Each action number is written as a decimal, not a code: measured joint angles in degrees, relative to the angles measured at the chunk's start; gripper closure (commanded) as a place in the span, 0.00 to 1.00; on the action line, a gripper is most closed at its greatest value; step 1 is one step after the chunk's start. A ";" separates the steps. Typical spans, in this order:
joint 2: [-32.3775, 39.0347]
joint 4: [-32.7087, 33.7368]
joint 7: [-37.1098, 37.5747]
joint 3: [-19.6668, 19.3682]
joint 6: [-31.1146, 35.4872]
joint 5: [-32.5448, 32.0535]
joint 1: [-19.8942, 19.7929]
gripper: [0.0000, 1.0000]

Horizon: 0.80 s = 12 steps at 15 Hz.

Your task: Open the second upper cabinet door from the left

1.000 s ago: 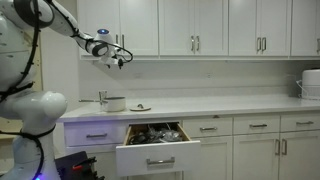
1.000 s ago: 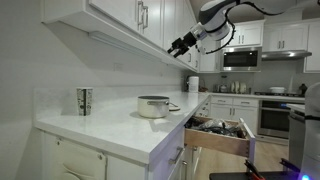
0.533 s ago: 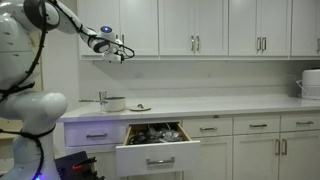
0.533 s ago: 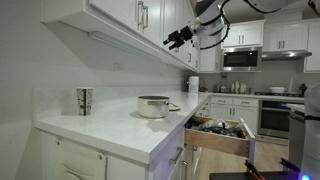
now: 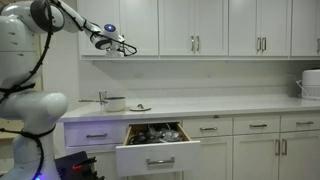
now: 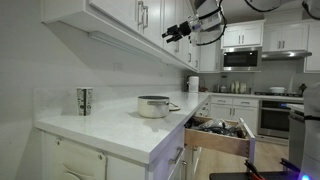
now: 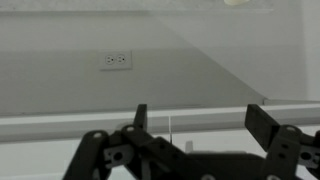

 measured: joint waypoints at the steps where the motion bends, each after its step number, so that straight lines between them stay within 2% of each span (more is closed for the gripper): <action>1: 0.41 0.93 -1.47 -0.35 -0.72 1.17 0.04 0.00; 3: 1.46 3.02 -4.51 -0.12 -2.75 4.09 -1.03 0.00; 7: 4.35 7.76 -9.02 5.89 -7.52 9.35 -9.26 0.00; 9: 5.91 10.00 -9.56 9.47 -7.78 11.72 -13.03 0.00; 12: 7.30 11.70 -9.56 11.69 -7.78 12.53 -15.06 0.00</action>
